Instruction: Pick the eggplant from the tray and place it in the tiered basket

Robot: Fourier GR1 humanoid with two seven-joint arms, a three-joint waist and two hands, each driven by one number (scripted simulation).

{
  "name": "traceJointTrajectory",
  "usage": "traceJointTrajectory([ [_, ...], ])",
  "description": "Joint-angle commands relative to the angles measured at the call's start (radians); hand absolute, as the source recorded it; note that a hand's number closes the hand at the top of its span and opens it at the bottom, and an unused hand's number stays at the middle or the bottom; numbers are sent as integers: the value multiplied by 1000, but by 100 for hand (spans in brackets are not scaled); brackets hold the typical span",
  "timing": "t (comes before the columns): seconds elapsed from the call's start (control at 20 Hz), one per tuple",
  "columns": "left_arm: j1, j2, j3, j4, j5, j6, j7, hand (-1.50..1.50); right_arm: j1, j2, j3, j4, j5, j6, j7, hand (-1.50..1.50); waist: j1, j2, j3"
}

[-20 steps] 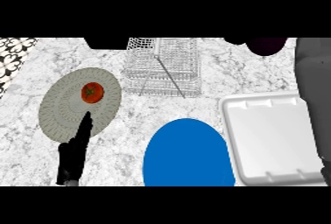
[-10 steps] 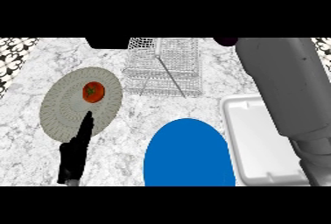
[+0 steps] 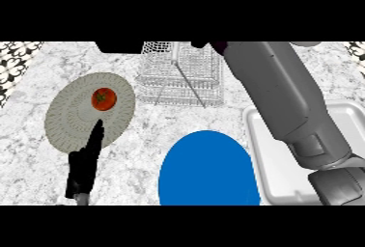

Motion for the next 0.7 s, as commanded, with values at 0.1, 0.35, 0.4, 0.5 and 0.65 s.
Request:
traceJointTrajectory([
  [0.1,72,2,-18,-60,-9,-11,7,0,-24,51,-86,162,-30,-111,-83,150,9,2,-3],
  [0.35,18,14,9,-8,7,-37,21,0,-20,123,-207,206,-168,-121,-105,-150,9,6,-3],
  [0.4,33,-13,7,34,-3,-21,-46,0,-34,115,-236,213,-195,-115,-110,-150,9,7,-4],
  [0.5,30,12,1,-17,1,-39,19,0,26,127,-255,225,-235,-197,-189,-150,19,8,-3],
  [0.65,-9,-16,-16,-31,-25,-5,55,0,-33,123,-331,233,-294,-207,-237,-150,16,10,-3],
])
